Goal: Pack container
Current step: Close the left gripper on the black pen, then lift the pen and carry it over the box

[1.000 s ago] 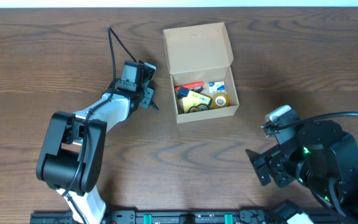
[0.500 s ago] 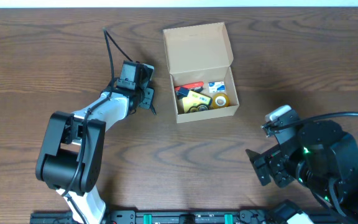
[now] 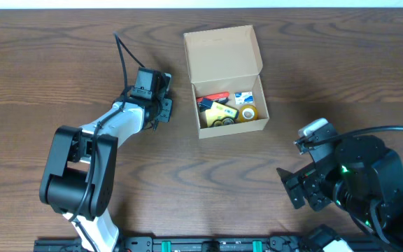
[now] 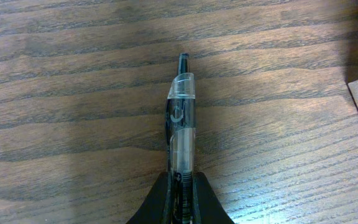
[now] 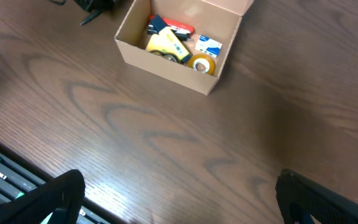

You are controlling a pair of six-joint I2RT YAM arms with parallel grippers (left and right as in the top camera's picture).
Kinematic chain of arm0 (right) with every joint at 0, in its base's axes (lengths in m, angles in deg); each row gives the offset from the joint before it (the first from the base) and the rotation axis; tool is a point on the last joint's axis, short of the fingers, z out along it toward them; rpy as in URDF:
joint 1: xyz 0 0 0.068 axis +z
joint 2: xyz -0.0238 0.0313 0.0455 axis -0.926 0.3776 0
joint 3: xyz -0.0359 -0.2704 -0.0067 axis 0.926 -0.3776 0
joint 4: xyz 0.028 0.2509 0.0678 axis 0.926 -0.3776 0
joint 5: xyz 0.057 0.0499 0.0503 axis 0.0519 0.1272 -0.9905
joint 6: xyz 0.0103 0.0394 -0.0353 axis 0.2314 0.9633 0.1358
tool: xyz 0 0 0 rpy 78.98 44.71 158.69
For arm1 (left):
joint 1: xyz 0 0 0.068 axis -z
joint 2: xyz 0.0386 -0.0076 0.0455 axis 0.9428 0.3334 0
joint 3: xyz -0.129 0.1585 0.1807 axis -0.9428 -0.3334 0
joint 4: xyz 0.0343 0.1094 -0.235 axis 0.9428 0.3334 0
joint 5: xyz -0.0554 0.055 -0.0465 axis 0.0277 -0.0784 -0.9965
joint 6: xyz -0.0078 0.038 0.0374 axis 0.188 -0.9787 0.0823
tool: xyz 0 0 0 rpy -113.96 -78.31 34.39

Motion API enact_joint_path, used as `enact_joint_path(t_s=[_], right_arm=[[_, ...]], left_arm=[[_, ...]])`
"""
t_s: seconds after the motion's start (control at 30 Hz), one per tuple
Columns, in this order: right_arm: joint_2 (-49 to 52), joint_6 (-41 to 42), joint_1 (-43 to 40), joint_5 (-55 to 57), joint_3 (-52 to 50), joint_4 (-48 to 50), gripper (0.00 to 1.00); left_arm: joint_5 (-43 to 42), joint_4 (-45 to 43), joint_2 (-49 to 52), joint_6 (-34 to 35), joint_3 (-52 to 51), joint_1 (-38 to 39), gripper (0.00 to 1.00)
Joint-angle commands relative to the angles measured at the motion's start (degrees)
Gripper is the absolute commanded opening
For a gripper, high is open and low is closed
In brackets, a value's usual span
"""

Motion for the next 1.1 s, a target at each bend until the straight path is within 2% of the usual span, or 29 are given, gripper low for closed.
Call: enact_joint_path(t_s=[0.0,0.2,0.3,0.43,0.73,0.87,1.07], right_arm=[[-0.11,0.79,-0.96,0.63,0.02,0.0,0.99],[-0.11,0.79,-0.96,0.63,0.02,0.0,0.99],[-0.11,0.79,-0.96,0.63,0.02,0.0,0.99],[-0.11,0.79,-0.96,0.63,0.02,0.0,0.99],[-0.11,0.81,-0.96,0.63,0.02,0.0,0.99],[-0.11,0.81,-0.96,0.63,0.02,0.0,0.99],[-0.11,0.81,-0.96,0.63,0.02,0.0,0.99]], left_arm=[[-0.52,2.95,2.91,0.39,-2.47,-1.07,0.06],[-0.55,2.99,-0.57,-0.79,-1.44,-2.91,0.06],[-0.07,2.95,-3.91,-5.53,-0.81,-3.67,0.06],[4.68,2.89,-8.46,-10.82,-0.13,-4.0,0.06],[4.79,-1.22,-17.51,-39.56,0.52,-3.93,0.06],[-2.1,-6.99,-19.82,-49.42,0.55,-3.93,0.06],[-16.92,-12.17,-20.28,-53.75,0.59,-3.63,0.06]])
